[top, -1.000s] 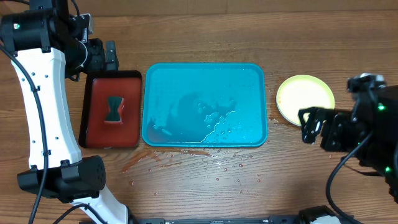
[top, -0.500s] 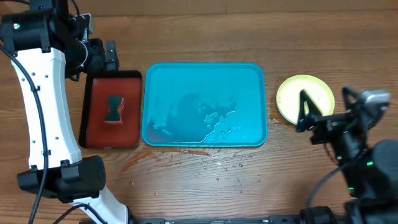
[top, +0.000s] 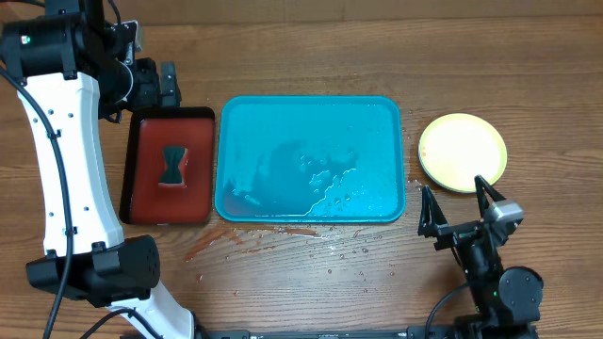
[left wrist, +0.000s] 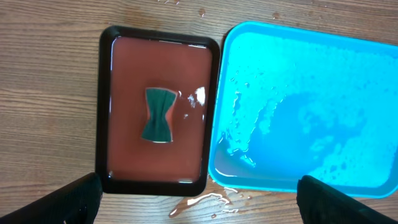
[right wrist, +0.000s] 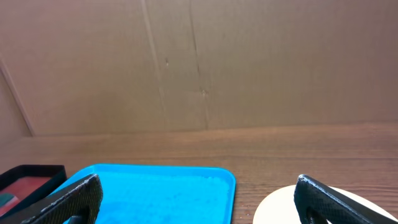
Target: Clean dirty plates on tray and stack at the side
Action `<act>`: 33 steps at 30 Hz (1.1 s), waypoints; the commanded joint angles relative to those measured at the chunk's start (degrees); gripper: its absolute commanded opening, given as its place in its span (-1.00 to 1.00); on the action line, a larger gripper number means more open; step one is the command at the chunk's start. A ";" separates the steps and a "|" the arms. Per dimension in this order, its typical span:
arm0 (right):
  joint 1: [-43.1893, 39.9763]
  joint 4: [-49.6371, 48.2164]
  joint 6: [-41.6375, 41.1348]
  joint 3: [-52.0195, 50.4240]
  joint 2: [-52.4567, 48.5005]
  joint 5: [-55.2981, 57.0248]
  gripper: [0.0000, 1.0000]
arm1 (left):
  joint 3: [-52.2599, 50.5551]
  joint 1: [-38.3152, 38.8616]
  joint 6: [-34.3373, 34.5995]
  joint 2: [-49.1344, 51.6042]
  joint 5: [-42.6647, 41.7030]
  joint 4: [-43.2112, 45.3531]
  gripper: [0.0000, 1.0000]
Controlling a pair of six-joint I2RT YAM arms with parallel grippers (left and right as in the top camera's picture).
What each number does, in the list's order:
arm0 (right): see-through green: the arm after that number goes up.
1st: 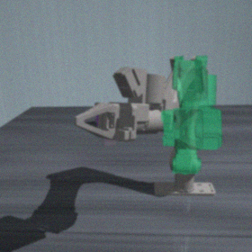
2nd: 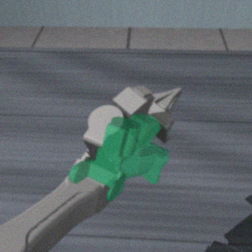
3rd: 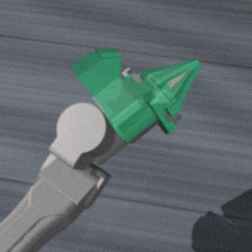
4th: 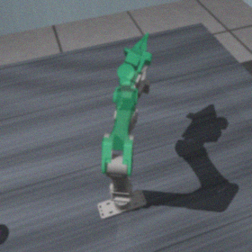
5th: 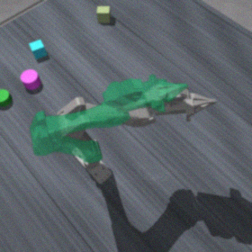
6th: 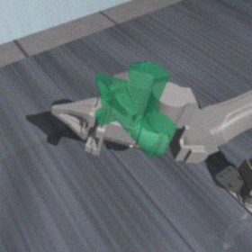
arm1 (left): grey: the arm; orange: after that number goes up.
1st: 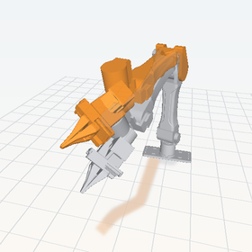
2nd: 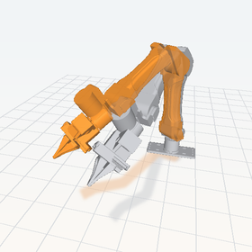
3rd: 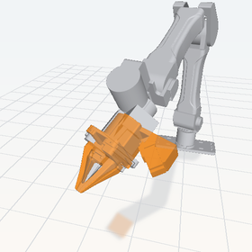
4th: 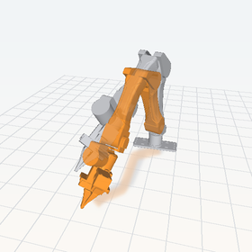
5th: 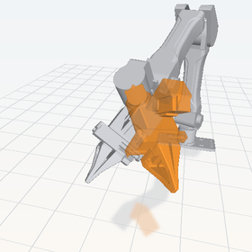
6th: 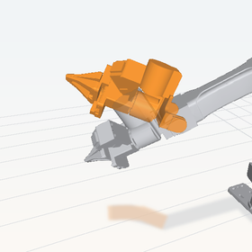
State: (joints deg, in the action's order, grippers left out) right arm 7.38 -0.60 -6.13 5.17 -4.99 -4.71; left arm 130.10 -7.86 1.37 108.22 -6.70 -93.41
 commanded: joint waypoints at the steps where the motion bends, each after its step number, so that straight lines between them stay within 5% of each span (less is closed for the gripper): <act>1: 0.76 -0.15 0.22 -3.39 4.04 -0.24 1.00 | 0.44 0.17 0.55 -0.33 -0.39 0.04 1.00; 4: 1.40 5.22 0.17 -4.72 4.85 0.59 1.00 | 0.44 0.15 0.55 -0.33 -0.39 0.04 1.00; 33: 1.62 4.98 0.20 -4.72 4.83 0.13 1.00 | 0.44 2.25 0.55 -4.33 -0.33 0.11 1.00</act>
State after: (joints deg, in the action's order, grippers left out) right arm 8.69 4.73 -6.13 1.04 -0.78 -4.51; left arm 130.10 -7.60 1.37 108.09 -6.68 -93.41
